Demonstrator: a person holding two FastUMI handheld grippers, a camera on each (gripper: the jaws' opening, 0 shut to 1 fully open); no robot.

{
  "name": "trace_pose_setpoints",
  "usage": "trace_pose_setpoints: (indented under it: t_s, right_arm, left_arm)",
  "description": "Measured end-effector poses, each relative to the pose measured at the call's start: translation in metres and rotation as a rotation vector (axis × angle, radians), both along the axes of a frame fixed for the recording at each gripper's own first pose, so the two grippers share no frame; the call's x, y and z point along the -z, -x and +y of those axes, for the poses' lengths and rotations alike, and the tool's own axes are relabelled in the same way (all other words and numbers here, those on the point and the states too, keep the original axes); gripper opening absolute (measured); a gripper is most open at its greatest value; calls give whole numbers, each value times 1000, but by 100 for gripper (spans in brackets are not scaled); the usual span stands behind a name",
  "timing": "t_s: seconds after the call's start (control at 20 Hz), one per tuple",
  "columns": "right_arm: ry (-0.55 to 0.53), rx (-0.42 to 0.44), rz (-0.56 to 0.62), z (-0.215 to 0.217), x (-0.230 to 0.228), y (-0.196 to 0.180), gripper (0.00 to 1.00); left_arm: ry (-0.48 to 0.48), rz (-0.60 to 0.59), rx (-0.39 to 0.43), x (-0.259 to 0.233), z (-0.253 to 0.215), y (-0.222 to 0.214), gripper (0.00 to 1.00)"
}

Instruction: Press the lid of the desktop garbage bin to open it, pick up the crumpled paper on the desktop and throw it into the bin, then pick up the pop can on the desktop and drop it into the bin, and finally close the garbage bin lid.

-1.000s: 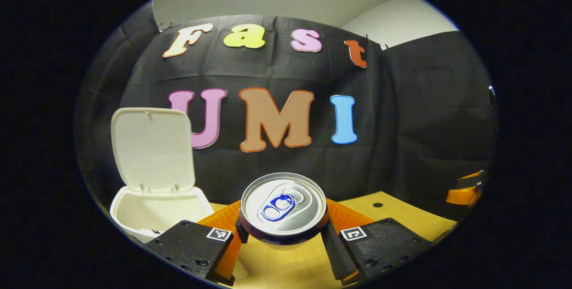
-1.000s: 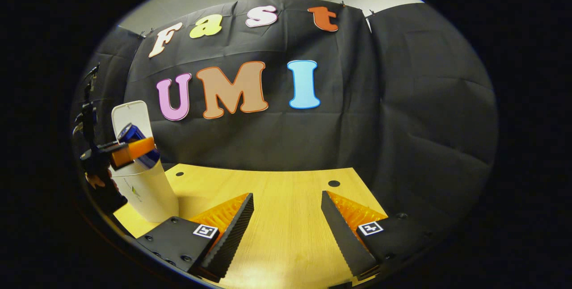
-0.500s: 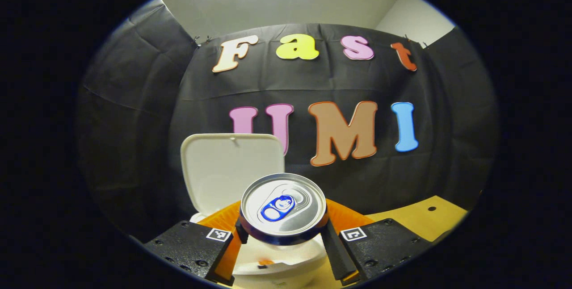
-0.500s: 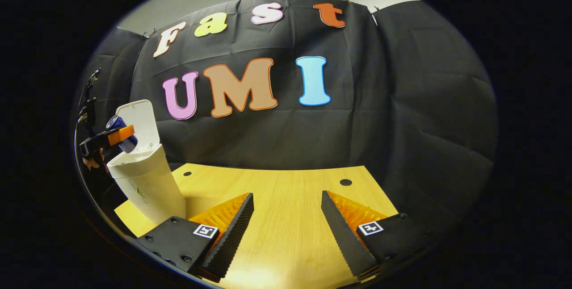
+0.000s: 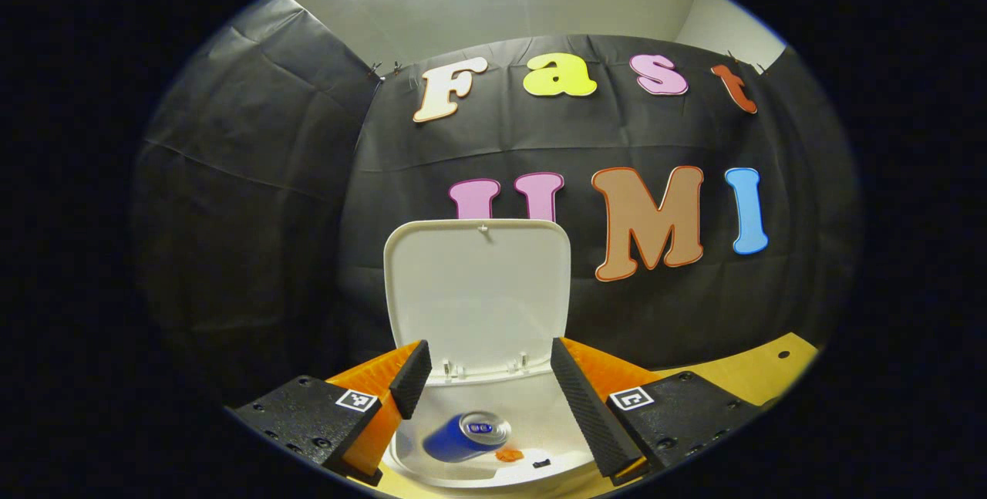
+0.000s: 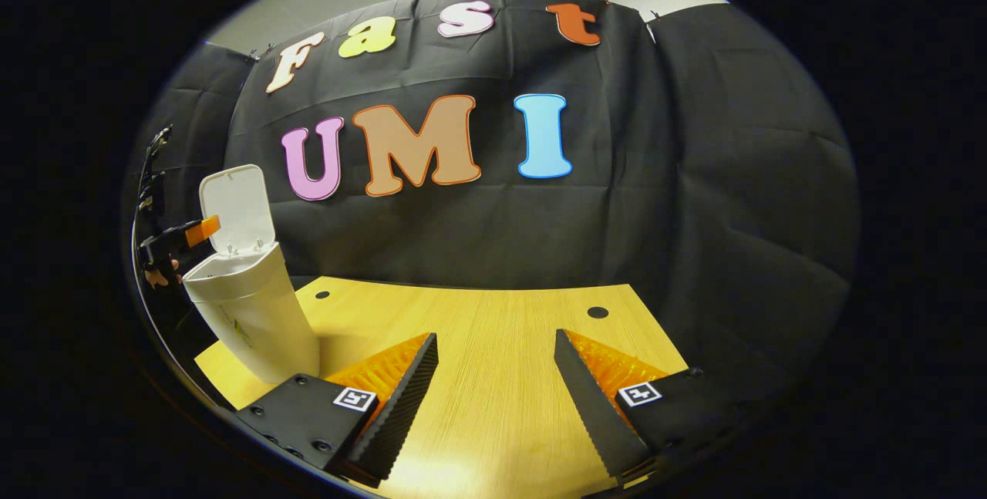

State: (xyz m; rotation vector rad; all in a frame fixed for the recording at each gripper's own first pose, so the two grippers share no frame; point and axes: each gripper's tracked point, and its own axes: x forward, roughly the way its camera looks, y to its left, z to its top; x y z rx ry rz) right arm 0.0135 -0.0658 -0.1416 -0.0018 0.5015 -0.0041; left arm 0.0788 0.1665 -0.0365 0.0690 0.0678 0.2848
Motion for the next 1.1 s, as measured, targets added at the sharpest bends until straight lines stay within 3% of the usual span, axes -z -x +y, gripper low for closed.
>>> trace_pose_setpoints:
  t_s: [0.3, 0.6, 0.85, 1.1]
  right_arm:
    - [-11, -27, -3, 8, 0, -1, 98]
    - [-43, -62, -3, 19, 5, -4, 98]
    - [-52, -44, -8, 12, 7, 3, 98]
    - [-65, 7, 5, -7, 11, 9, 98]
  left_arm:
    - [16, -41, 9, -48, 4, -10, 93]
    - [9, -72, 2, -114, 25, -51, 92]
    - [-5, -33, 7, -127, 34, -102, 92]
    - [-6, 84, 15, -103, 41, -136, 92]
